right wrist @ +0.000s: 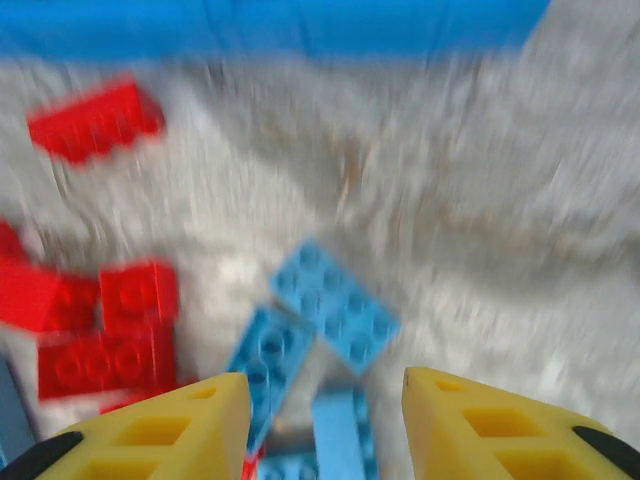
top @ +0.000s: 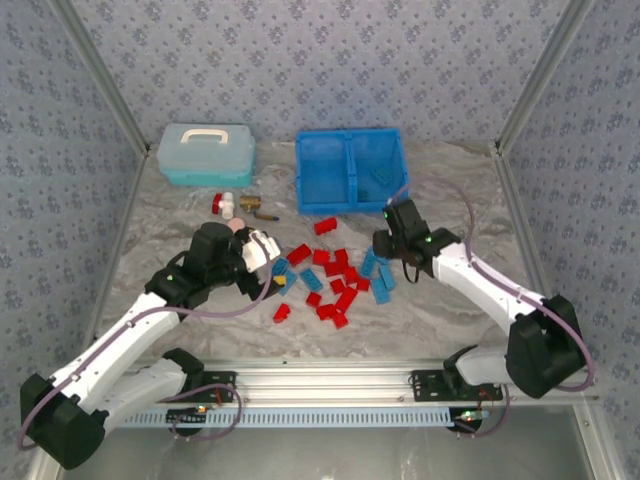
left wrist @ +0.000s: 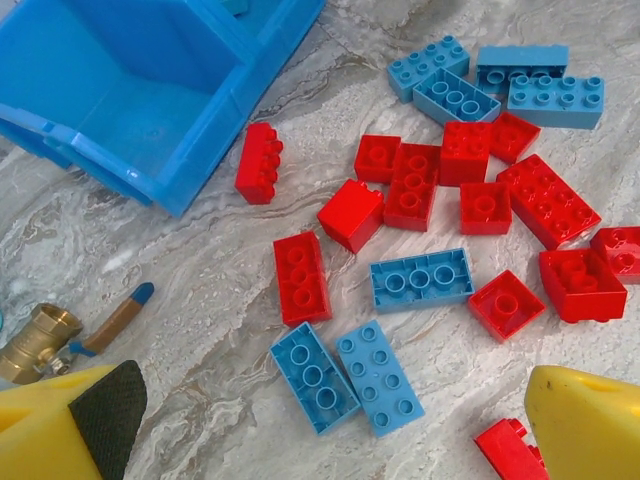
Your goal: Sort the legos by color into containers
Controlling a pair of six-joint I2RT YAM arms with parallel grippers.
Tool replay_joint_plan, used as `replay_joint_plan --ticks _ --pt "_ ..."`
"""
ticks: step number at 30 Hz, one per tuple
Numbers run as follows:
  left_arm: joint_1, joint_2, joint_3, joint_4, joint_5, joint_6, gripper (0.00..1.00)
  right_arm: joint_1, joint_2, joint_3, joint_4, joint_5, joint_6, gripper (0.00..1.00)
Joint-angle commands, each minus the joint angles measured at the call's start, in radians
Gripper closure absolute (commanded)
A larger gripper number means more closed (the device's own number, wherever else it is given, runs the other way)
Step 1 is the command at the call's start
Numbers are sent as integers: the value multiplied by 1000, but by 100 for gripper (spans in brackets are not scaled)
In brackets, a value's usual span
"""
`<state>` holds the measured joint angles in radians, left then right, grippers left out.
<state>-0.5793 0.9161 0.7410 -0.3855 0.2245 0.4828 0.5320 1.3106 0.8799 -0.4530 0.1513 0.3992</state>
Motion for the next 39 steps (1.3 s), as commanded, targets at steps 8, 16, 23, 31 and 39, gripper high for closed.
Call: replay_joint_plan --ticks 8,16,23,31,39 --pt "-7 8 5 5 28 13 1 36 70 -89 -42 -46 55 52" --pt "-8 6 5 3 24 14 1 2 175 -89 -8 1 49 58" --pt "-7 2 6 4 20 15 1 -19 219 -126 31 -9 70 67" --pt "-8 1 6 3 20 15 1 -23 175 -118 -13 38 95 78" --pt "-8 3 6 0 19 16 1 -23 -23 -58 -112 78 100 78"
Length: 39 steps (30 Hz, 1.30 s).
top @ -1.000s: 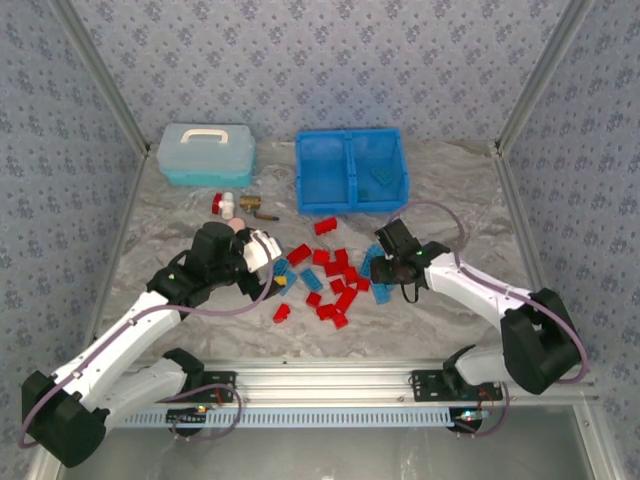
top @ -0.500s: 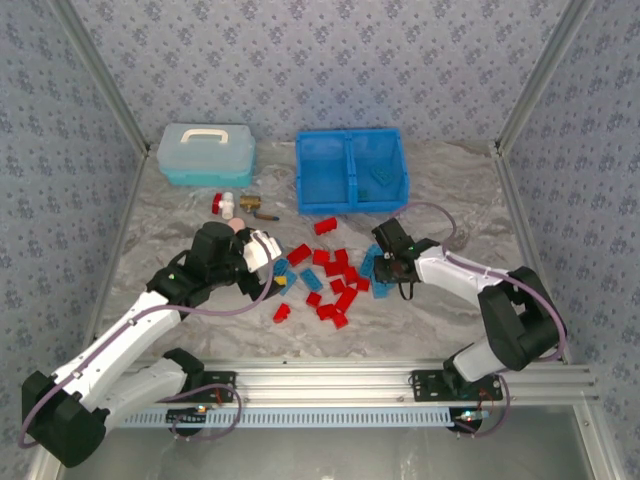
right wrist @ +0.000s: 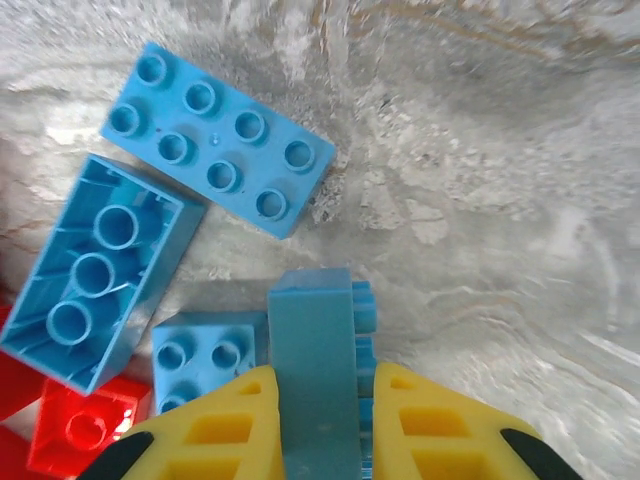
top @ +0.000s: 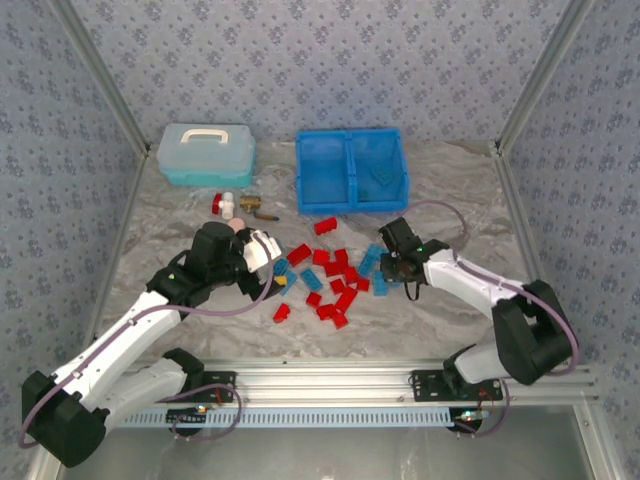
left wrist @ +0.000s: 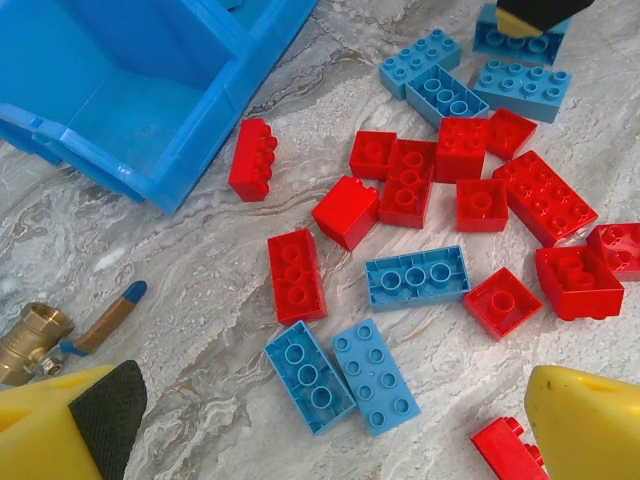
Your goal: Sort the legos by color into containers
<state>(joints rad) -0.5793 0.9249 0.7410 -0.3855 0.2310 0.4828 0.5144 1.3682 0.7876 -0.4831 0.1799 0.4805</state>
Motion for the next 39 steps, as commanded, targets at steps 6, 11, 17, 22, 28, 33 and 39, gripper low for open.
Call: replay_joint_plan --ticks 6,11,17,22,28,33,39 --pt "-8 -7 9 4 19 14 1 -4 -158 195 -82 68 -34 78" --pt "-8 -11 9 7 30 10 1 -20 -7 451 23 79 -149 78" --pt "-8 -56 0 8 4 4 1 -94 324 792 74 47 -220 78" --pt "-8 -102 -6 37 -16 -48 1 -157 619 1079 2 5 -209 79" --pt "-8 -120 -6 52 -10 -58 1 -192 886 1359 -114 -34 -192 79" --pt "-8 -131 -6 42 -8 -44 1 -206 997 1438 -186 -66 -166 78" --pt "-8 -128 -10 44 -13 -42 1 -209 1007 1429 -204 -84 -158 67"
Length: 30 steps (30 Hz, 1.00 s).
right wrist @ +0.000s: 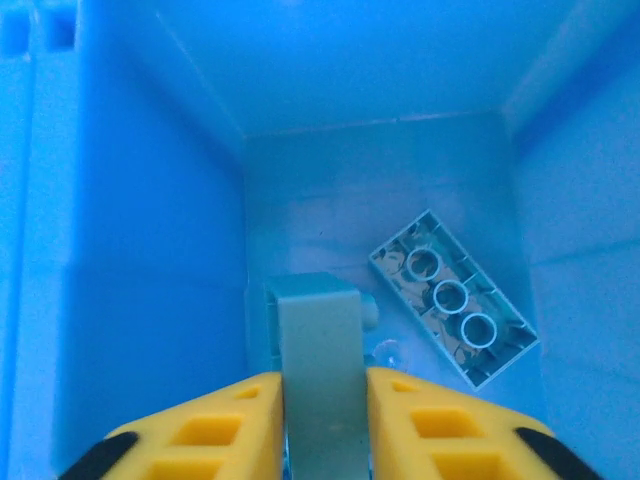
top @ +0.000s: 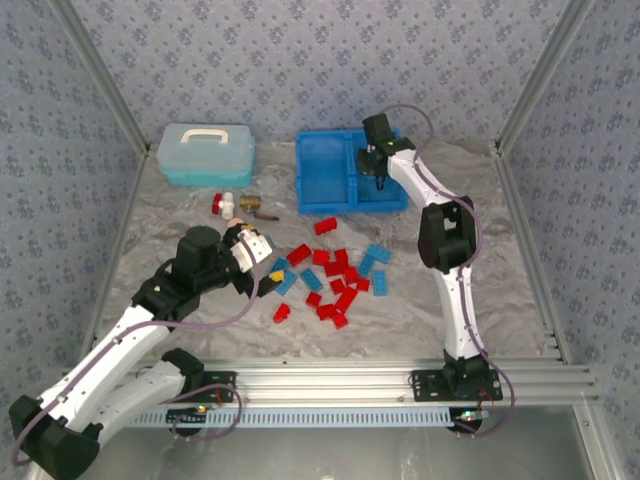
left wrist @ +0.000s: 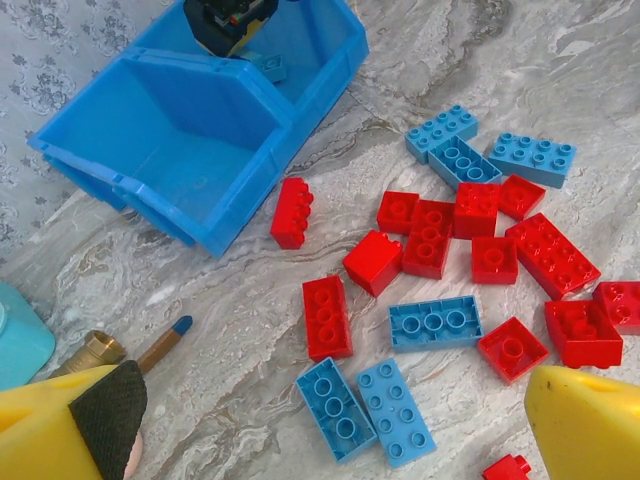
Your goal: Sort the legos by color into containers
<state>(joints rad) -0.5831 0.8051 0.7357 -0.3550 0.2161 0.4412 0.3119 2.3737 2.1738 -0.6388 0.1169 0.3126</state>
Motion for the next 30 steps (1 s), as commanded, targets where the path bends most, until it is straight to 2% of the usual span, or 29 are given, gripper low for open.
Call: replay_joint_plan --ticks 1,4,7,10,14,17,19,22,24,27,30 --pt "-4 -7 -4 14 1 -2 1 -7 -4 44 -51 -19 7 66" --pt "-4 6 -5 16 -3 -6 1 -10 -37 40 -63 -21 2 60" --pt "-4 23 -1 18 -25 -22 1 -13 -91 29 -73 -24 0 60" --pt "-3 55 5 35 -83 -99 1 -10 -205 -57 -51 -31 12 61" --pt "-4 158 156 -62 -219 -373 1 32 -480 -358 98 -54 17 60" --pt "-4 254 281 -180 -310 -584 1 93 -722 -603 160 -17 3 58" --pt "-4 309 315 -234 -318 -683 2 135 -879 -765 201 -5 -5 51" --pt "-24 349 286 -238 -272 -822 7 192 -1111 -987 227 8 2 39" --pt "-73 354 225 -209 -262 -908 11 201 -1242 -1100 205 5 34 24" --pt "-152 380 185 -253 -299 -991 14 203 -1353 -1174 144 5 57 3" --pt "-209 435 150 -285 -324 -1012 17 202 -1388 -1203 126 -9 64 0"
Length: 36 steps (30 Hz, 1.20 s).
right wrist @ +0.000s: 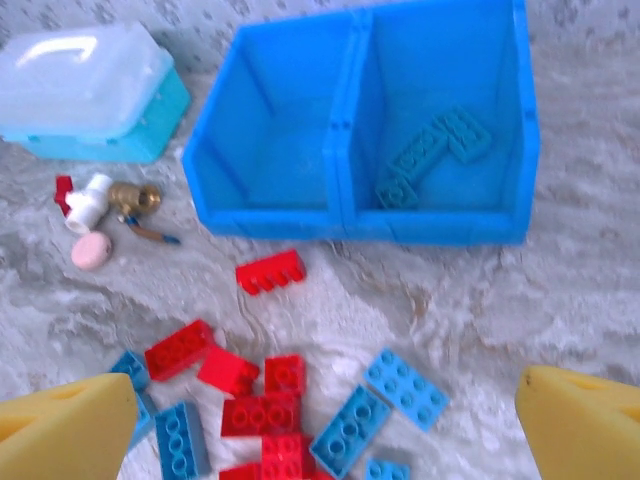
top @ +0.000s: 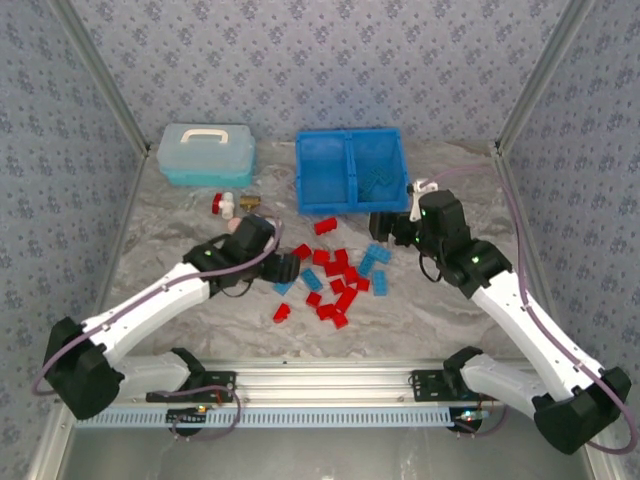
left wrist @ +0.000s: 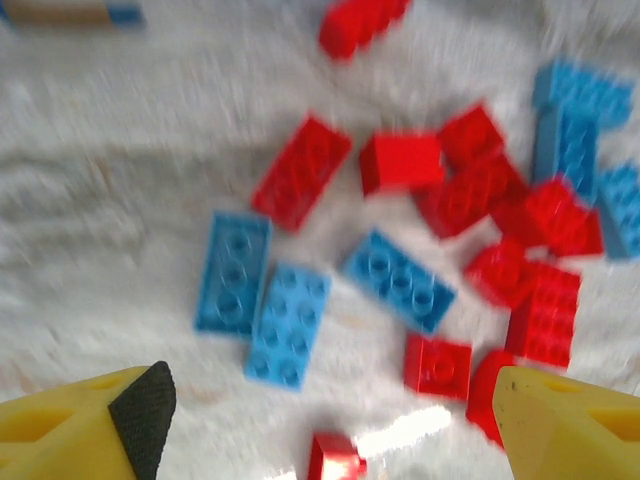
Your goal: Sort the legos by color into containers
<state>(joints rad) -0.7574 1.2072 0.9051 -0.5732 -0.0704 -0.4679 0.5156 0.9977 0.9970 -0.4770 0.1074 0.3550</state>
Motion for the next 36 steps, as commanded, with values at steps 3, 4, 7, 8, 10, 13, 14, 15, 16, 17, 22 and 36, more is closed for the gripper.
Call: replay_joint_plan --ticks 3,4,7,8,10,13,14,15,16,17,22,36 --pt "-69 90 -64 -61 -50 -106 23 -2 15 -20 -25 -12 21 0" --pt "-74 102 -78 -52 -45 -106 26 -2 29 -11 -23 -13 21 0" --pt "-84 134 -118 -15 -5 -107 36 -2 80 22 -27 -16 14 0" --pt "-90 142 -126 -6 11 -109 38 -2 92 32 -26 -17 13 0" --pt "-118 156 -147 14 17 -116 41 -2 115 44 -26 -14 13 0" --pt "-143 181 -167 40 22 -127 41 -2 137 49 -22 -12 19 0" --pt "-147 188 -175 53 26 -127 42 -2 139 48 -20 -11 25 0" --pt "-152 197 -180 68 27 -129 43 -2 143 46 -19 -10 29 0" --pt "-155 207 -186 83 27 -130 45 -2 145 45 -20 -12 33 0" --pt "-155 215 -192 96 28 -133 48 -2 145 44 -22 -9 38 0" --pt "-161 246 -206 130 21 -137 77 -2 127 42 -54 6 47 0" --pt "-75 102 169 114 -39 -7 87 3 -62 -57 -109 58 150 0"
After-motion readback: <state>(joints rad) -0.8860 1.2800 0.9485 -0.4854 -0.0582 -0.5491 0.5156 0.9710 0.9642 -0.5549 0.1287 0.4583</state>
